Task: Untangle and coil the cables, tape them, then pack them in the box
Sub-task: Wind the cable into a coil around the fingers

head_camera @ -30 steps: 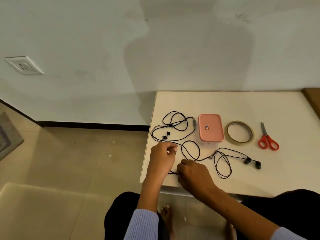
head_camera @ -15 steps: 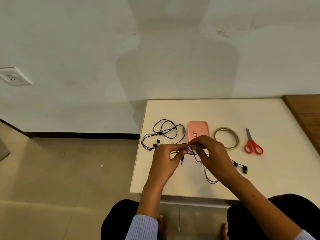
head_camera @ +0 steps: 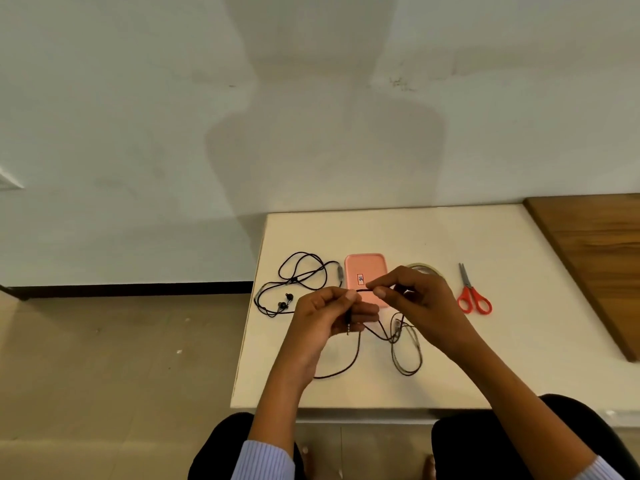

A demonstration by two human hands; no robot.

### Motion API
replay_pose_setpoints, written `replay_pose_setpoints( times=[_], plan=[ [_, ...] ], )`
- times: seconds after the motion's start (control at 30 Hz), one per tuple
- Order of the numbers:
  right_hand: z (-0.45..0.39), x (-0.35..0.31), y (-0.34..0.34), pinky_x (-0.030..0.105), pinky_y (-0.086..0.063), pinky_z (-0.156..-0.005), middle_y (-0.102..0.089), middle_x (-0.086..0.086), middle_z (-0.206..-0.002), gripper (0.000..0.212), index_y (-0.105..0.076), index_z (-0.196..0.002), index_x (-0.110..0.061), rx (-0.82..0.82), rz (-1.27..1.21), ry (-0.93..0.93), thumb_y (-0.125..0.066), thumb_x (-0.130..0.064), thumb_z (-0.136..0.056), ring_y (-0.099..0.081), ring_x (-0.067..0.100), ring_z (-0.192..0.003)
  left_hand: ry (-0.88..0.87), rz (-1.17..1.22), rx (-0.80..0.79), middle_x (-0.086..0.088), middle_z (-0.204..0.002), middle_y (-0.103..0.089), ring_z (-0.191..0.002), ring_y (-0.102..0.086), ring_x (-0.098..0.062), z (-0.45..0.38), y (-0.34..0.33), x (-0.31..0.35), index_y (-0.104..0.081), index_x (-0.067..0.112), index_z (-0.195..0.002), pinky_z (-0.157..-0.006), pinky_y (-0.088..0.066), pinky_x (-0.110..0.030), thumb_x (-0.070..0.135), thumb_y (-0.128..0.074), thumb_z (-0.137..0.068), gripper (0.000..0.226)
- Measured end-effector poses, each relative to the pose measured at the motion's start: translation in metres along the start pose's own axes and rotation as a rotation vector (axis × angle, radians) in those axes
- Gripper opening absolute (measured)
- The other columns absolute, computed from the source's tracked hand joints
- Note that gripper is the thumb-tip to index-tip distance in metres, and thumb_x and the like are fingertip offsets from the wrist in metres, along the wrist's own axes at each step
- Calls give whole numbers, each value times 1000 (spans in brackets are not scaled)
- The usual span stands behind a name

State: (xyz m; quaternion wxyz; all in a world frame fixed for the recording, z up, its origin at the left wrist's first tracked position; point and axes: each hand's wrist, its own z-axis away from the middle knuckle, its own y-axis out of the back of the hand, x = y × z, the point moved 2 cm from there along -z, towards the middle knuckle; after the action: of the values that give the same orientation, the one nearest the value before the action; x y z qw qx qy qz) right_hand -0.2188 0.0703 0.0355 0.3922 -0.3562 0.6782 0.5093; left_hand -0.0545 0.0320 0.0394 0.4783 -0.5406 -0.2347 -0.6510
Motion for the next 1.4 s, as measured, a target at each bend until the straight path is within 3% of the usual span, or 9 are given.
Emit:
replay_pose_setpoints(
  times=[0.23,0.33,0.57,0.63,0.77,0.87,1.1,1.27,1.4],
  plan=[
    [-2,4,-6,16,-48,-65,-69,-17,-79,14,-73,-89,-17,123,-98,-46,-67,-6,-84,-62,6,-74,162,190,-218,-12,-82,-74,-75,-73,-20,5,-7,2,-68,8,-101,-59,-57,-23,15,-58,-79,25],
    [-1,4,-21,28,-52,-66,-72,-2,-79,18,-72,-85,-18,122,-173,-137,-62,-3,-86,-65,16,-73,136,295,-189,-12,-89,-74,-72,-72,-14,4,-8,4,-67,5,-101,-56,-56,-18,4,-53,-85,22],
    [2,3,-50,9,-43,-55,-60,-1,-68,20,-63,-82,-11,-52,62,-214,-52,5,-88,-54,4,-57,34,439,-102,-22,-113,-66,-95,-70,-29,-3,-1,2,-46,5,-133,-68,-58,-23,-4,-49,-86,47],
    [6,3,-57,11,-44,-61,-64,7,-81,13,-66,-92,-1,-130,141,-158,-54,1,-89,-53,8,-64,13,375,-70,-22,-115,-66,-97,-68,-33,-4,1,0,-31,14,-143,-72,-58,-26,-5,-48,-89,60],
    [10,6,-61,30,-53,-75,-70,0,-89,12,-70,-92,-11,-220,287,-61,-59,-16,-90,-62,11,-76,-35,213,1,-20,-113,-67,-106,-65,-32,-6,9,-3,-13,16,-150,-88,-55,-33,-5,-43,-94,67],
    [9,8,-57,24,-51,-74,-72,-6,-94,19,-71,-101,-20,-279,427,-12,-58,-30,-91,-62,7,-80,-50,71,50,-15,-112,-69,-108,-65,-25,-6,15,-4,-9,17,-150,-99,-47,-37,-1,-44,-96,67],
    [6,10,-44,17,-39,-61,-70,-15,-93,17,-71,-101,-36,-349,545,82,-64,-39,-85,-56,1,-74,70,-367,-61,9,-111,-68,-102,-62,3,-5,17,-17,-8,30,-149,-78,-48,-9,11,-47,-97,68],
    [1,14,-31,21,-43,-61,-69,-13,-87,12,-74,-92,-29,-278,463,67,-67,-35,-83,-49,0,-62,113,-512,-139,5,-112,-66,-103,-64,-10,-2,19,-23,3,30,-150,-100,-47,-34,19,-45,-99,71],
    [-1,15,-31,23,-48,-65,-69,-15,-85,9,-74,-90,-27,-259,306,42,-67,-24,-85,-59,10,-72,117,-366,-228,5,-112,-64,-105,-65,-8,0,16,-21,-16,49,-130,-88,-54,-28,11,-44,-98,57]
  ],
)
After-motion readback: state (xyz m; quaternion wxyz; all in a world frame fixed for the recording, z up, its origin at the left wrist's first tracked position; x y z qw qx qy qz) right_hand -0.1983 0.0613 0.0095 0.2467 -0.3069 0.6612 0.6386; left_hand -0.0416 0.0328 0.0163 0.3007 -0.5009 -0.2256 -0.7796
